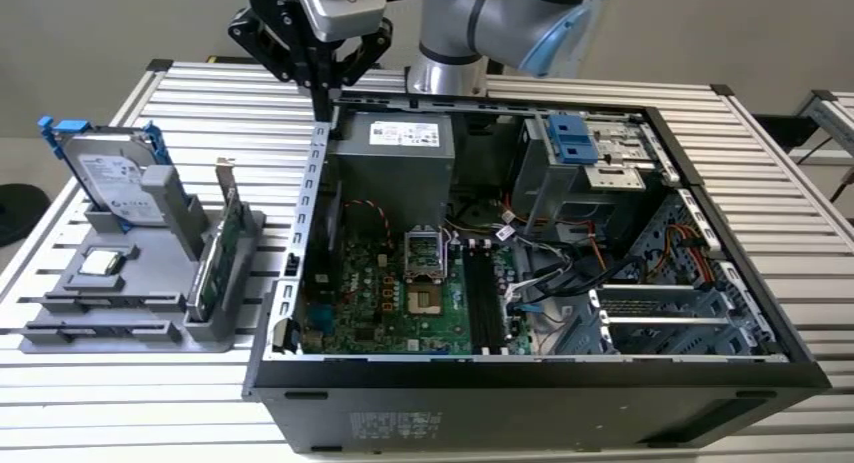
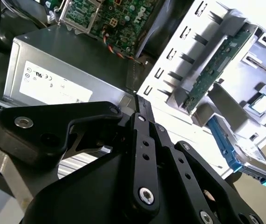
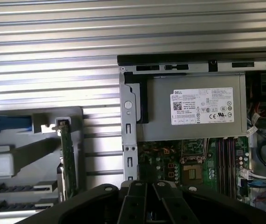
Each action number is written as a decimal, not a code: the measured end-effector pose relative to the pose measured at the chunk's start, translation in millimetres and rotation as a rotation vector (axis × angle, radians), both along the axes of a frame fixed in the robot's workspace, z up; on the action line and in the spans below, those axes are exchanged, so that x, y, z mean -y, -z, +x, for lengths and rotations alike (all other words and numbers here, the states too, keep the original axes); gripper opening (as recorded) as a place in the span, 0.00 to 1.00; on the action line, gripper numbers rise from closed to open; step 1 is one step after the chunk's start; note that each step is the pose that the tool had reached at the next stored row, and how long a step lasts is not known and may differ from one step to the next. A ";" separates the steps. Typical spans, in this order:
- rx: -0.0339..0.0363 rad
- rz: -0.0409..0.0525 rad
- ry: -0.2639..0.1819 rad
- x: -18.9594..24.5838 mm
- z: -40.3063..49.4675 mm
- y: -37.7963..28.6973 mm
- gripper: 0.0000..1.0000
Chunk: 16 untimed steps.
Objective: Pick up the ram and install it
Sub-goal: 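Reach for the ram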
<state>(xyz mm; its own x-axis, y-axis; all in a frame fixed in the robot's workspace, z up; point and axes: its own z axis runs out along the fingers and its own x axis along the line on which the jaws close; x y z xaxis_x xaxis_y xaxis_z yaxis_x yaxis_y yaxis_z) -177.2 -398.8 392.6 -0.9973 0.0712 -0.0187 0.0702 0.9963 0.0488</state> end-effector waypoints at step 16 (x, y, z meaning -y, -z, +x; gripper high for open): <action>-0.0001 -0.0001 0.000 0.0 -13.2 -0.1 0.00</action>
<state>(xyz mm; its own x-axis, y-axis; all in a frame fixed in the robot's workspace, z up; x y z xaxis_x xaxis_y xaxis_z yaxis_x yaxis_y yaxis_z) -190.4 -398.8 392.6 -0.9973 0.0712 -0.0186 0.0702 0.9963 0.0487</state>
